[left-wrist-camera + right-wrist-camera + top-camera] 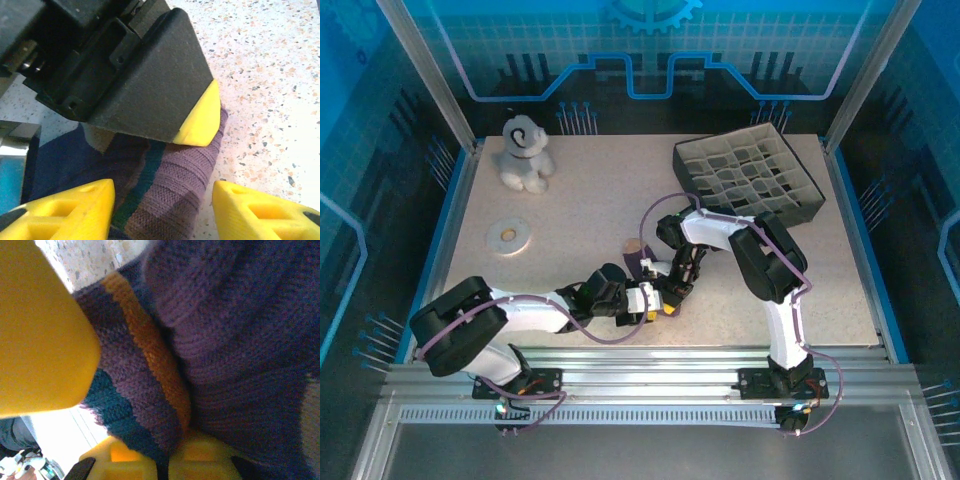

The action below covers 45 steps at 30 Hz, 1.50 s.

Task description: Roll the socks

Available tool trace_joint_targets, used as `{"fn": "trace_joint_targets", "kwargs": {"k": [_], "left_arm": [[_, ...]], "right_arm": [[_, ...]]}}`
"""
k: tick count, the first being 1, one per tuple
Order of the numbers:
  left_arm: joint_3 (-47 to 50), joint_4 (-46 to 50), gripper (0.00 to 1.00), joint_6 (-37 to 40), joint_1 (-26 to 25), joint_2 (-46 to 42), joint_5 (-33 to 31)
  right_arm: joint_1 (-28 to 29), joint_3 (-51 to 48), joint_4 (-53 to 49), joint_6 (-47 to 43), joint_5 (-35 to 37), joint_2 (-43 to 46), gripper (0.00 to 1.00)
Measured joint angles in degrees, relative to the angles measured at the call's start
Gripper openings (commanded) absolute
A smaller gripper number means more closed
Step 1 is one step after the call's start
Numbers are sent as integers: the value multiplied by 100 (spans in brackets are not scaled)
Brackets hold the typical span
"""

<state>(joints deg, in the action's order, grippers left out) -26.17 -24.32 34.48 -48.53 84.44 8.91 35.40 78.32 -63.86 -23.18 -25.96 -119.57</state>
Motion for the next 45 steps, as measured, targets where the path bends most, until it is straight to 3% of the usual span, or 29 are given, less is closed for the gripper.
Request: {"fn": "trace_joint_targets", "kwargs": {"k": [7, 11, 13, 17, 20, 28, 35, 40, 45], "left_arm": [[-26, 7, 31, -20, 7, 245, 109], [-79, 22, 8, -122, 15, 310, 208], [-111, 55, 0, -208, 28, 310, 262], [-153, 103, 0, -551, 44, 308, 339], [-153, 109, 0, -859, 85, 308, 407], [-153, 118, 0, -1751, 411, 310, 767], [-164, 114, 0, -2334, 658, 468, 1252], [-332, 129, 0, -2697, 883, 717, 1722], [-492, 175, 0, -2968, 1062, 935, 2144]], "right_arm": [[0, -2, -2, -20, 2, 2, 1], [-7, -39, -7, -20, 81, 48, 5], [-17, -61, -9, -17, 129, 76, 11], [-50, -188, 96, -9, 129, 175, 33], [-181, -356, 269, 90, -35, 315, 40], [-896, -1019, 1207, 525, -264, 1189, 44], [-986, -1812, 2341, 1038, 120, 2691, 44], [-802, -2542, 3119, 1139, 896, 3711, 44], [-103, -3228, 3794, 964, 1853, 4474, 48]]}}
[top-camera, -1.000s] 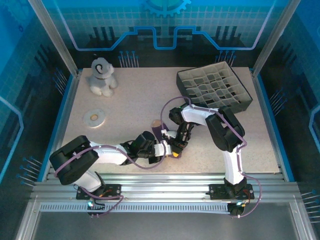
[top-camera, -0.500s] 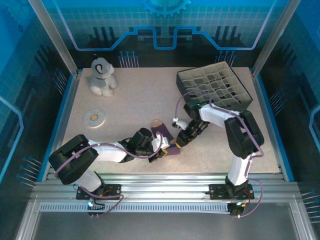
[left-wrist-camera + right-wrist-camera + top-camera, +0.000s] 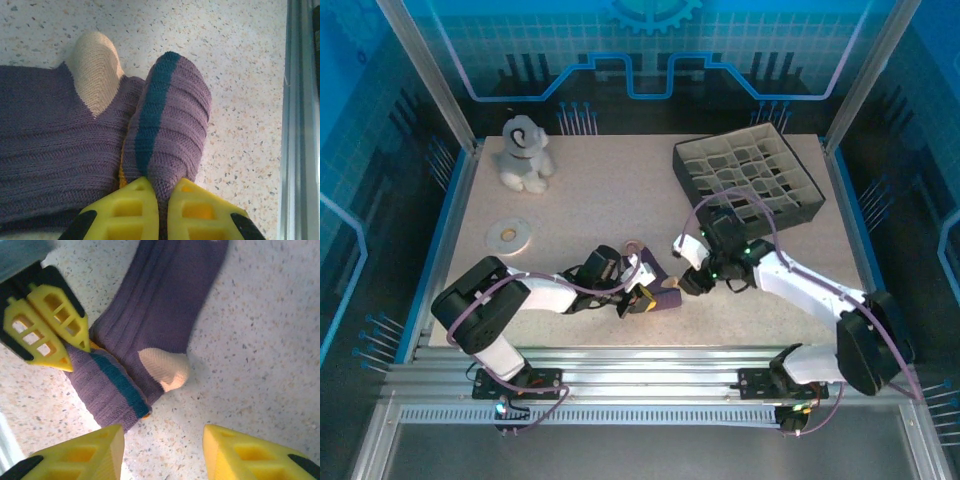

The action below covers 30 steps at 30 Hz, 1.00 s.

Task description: Roll the socks

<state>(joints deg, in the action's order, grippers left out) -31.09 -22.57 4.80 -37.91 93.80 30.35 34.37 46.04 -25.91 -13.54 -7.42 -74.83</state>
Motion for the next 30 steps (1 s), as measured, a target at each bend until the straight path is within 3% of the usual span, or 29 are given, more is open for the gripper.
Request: {"fn": "trace_joint_targets", "kwargs": {"k": [3, 8, 14, 30], "left_arm": [[-46, -4, 0, -149, 101, 96, 201], [-170, 87, 0, -404, 264, 238, 514], [-391, 428, 0, -702, 450, 380, 815], [-870, 863, 0, -1222, 643, 870, 1456]], "right_arm": [[382, -570, 640, -304, 328, 389, 51], [525, -1469, 1469, -756, 820, 1010, 54], [1069, -1622, 2116, -1419, 1499, 1333, 56], [2166, -1578, 2293, -3012, 2507, 372, 58]]}}
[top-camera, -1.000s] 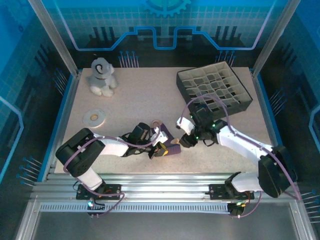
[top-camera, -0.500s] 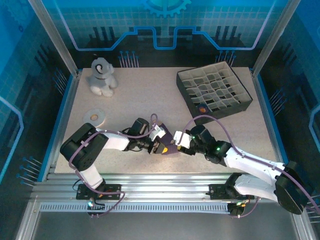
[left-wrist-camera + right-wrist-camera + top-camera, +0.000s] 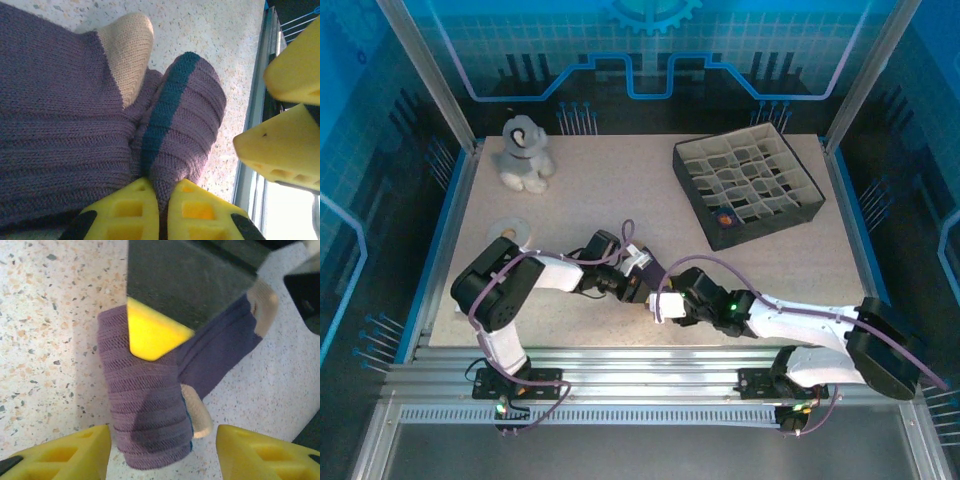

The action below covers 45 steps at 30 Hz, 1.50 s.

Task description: Roll the socks

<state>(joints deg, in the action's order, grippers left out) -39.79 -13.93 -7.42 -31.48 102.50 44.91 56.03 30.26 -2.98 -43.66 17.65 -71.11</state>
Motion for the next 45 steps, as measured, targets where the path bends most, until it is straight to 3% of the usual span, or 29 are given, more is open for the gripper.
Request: {"fn": "trace_joint_targets", "kwargs": {"k": [15, 19, 22, 24, 27, 34, 39, 45], "left_arm": [[-68, 31, 0, -42, 160, 144, 319], [-68, 81, 0, -42, 199, 144, 361], [-68, 83, 1, -57, 214, 144, 361], [-68, 81, 5, -74, 245, 136, 348], [-48, 81, 16, -125, 273, 68, 264], [55, 267, 30, -20, 267, -330, 2], [205, 385, 34, -15, 345, -820, -195], [181, 479, 32, -170, 651, -984, -317]], "right_arm": [[33, 411, 101, -404, 269, -1281, 57], [96, 527, 85, -501, 437, -1473, 39], [118, 643, 144, -560, 675, -1681, 11], [120, 702, 144, -560, 787, -1711, 0], [120, 737, 131, -531, 787, -1709, 0], [118, 887, -273, -262, 658, -1690, 0], [61, 1226, -1060, 61, 302, -1687, 0], [-61, 1814, -1941, 433, -149, -1991, 0]]}}
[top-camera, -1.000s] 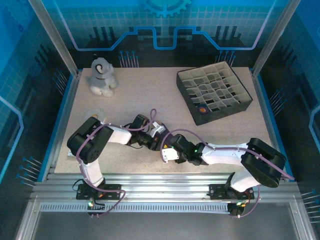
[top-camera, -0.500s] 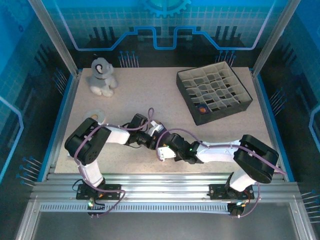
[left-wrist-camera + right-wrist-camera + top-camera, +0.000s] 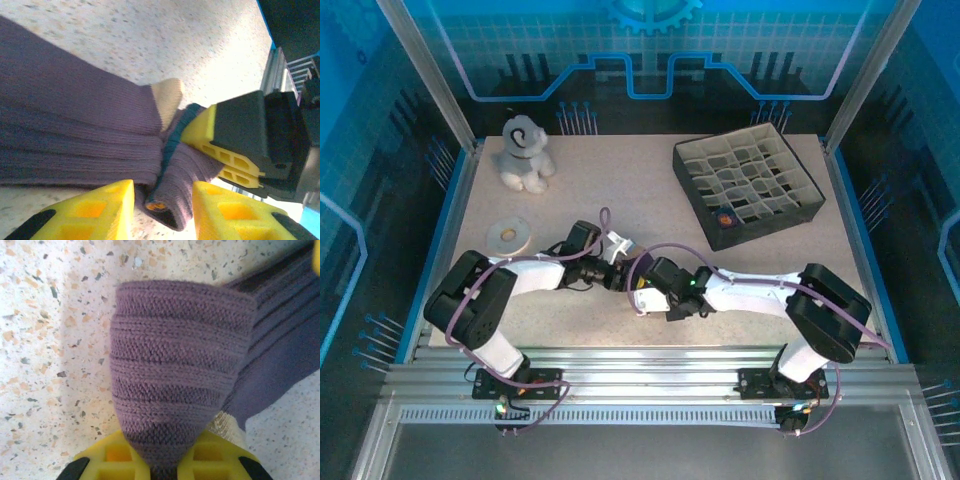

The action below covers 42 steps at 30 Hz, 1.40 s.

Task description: Roll the socks

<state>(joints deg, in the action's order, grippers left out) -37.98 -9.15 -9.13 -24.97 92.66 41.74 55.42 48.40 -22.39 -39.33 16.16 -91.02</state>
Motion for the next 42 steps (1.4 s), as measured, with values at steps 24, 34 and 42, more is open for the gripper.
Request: {"fn": "trace_joint_targets", "kwargs": {"k": [24, 34, 42], "left_arm": [[-1781, 774, 28, -85, 44, 1740, -348], [-1974, 953, 29, 46, 55, 1886, -190], [-1987, 1043, 31, 197, 94, 1878, -116]], "right_arm": [[-46, 1296, -1735, 74, -1878, -780, 0], [-382, 2118, -2450, 129, -3056, -1639, 0], [-824, 2225, -2570, 514, -3897, -1919, 0]]}}
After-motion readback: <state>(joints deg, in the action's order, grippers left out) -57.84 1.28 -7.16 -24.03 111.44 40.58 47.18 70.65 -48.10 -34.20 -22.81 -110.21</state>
